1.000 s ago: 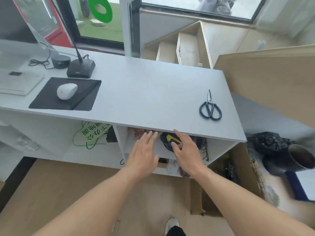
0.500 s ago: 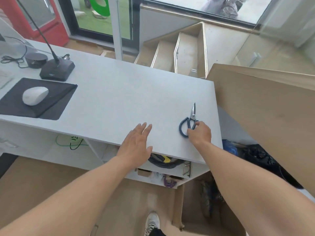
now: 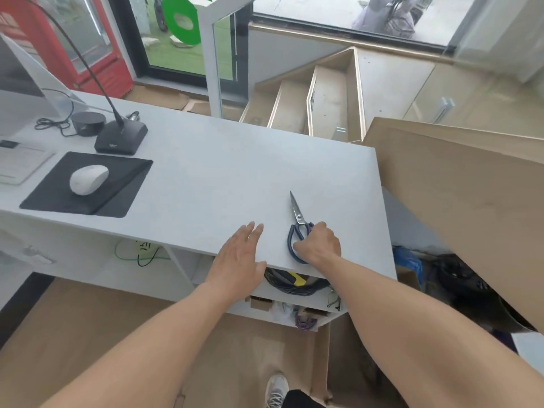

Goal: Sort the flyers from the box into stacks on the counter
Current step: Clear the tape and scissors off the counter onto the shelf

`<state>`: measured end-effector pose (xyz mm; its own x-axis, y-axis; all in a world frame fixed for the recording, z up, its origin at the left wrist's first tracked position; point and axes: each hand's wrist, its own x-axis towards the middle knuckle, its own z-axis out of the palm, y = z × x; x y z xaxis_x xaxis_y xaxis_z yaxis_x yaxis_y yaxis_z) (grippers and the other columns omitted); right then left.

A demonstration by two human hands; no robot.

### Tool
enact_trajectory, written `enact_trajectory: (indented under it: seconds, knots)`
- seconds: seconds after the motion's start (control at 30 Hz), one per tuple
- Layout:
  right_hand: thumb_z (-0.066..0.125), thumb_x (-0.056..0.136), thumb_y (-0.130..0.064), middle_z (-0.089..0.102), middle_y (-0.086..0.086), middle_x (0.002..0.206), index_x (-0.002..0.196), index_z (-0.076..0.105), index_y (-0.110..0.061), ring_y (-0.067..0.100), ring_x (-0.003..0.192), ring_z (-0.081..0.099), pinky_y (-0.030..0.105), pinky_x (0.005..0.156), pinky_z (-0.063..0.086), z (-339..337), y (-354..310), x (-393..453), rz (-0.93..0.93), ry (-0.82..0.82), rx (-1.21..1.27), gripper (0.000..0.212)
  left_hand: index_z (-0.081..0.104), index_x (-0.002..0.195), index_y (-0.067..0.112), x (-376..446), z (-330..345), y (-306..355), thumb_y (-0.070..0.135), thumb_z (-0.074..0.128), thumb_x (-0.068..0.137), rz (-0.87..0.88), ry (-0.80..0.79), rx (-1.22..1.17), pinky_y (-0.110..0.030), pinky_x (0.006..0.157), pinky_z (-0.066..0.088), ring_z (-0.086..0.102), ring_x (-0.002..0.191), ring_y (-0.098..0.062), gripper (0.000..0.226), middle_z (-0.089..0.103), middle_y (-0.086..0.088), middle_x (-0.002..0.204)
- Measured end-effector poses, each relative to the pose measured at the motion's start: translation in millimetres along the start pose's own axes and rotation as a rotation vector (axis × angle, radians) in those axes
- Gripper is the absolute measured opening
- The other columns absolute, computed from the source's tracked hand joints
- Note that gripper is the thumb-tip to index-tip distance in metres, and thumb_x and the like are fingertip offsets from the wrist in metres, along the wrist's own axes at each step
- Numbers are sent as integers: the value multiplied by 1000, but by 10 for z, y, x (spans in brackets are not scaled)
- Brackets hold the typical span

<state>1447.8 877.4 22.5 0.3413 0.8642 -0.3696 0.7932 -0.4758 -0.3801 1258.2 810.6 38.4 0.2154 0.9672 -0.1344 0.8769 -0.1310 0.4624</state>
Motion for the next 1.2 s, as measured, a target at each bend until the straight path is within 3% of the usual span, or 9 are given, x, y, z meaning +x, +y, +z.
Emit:
enact_trajectory:
  seconds: [0.13, 0.33, 0.5, 0.7, 0.83, 0.93, 1.1, 1.2]
  knots:
    - [72, 78, -23, 59, -1, 102, 120, 48, -15, 24, 90, 58, 32, 73, 46, 290, -155, -521, -105, 27, 92, 49, 4, 162, 19, -320, -54, -324, 32, 50, 102, -27, -17, -10, -31, 126, 4, 1, 156, -15, 77, 4, 0, 170]
    - [71, 81, -25, 65, -1, 99, 122, 44, -23, 21, 86, 64, 39, 77, 58, 781, -213, -1248, -201, 51, 129, 49, 8, 162, 19, -851, -80, -677, 31, 54, 100, 24, -20, 16, -32, 126, 8, 5, 156, -15, 78, 8, 1, 169]
    - [70, 86, -23, 67, -1, 113, 134, 47, -23, 21, 102, 66, 37, 89, 56, 1182, -107, -1724, -219, 62, 140, 54, 6, 162, 22, -1305, 35, -1023, 31, 52, 101, 54, -73, 61, -37, 127, 10, 4, 156, -17, 77, 7, 0, 169]
    - [66, 91, -25, 69, -5, 111, 134, 52, -29, 19, 104, 66, 40, 93, 56, 1617, 106, -2090, -213, 39, 139, 45, 8, 162, 22, -1649, 297, -1319, 32, 53, 100, 70, -153, 84, -36, 127, 11, 7, 156, -16, 78, 9, 0, 169]
    - [65, 93, -19, 69, -2, 112, 135, 57, -24, 21, 106, 64, 38, 94, 51, 1827, 275, -2079, -223, 33, 122, 43, 8, 162, 21, -1668, 540, -1419, 32, 54, 100, 73, -201, 72, -33, 126, 9, 6, 156, -15, 77, 9, 0, 169]
    - [64, 95, -20, 69, 0, 115, 143, 49, -26, 22, 110, 63, 37, 96, 49, 2021, 415, -1908, -183, 32, 141, 50, 8, 161, 19, -1550, 819, -1468, 32, 53, 101, 94, -252, 71, -30, 124, 9, 8, 155, -17, 76, 9, -1, 169]
    - [63, 96, -15, 72, 5, 108, 140, 49, -27, 26, 103, 66, 42, 91, 55, 2376, 702, -1245, -132, 73, 202, 47, 9, 161, 22, -1032, 1414, -1609, 28, 57, 97, 139, -287, 51, -32, 125, 16, 11, 155, -19, 80, 12, -2, 168]
    - [63, 96, -17, 71, 6, 104, 135, 51, -28, 28, 95, 67, 42, 85, 56, 2595, 925, -720, -132, 141, 184, 42, 5, 161, 23, -627, 1782, -1690, 24, 54, 97, 202, -260, 71, -33, 126, 11, 5, 156, -18, 81, 5, 0, 169]
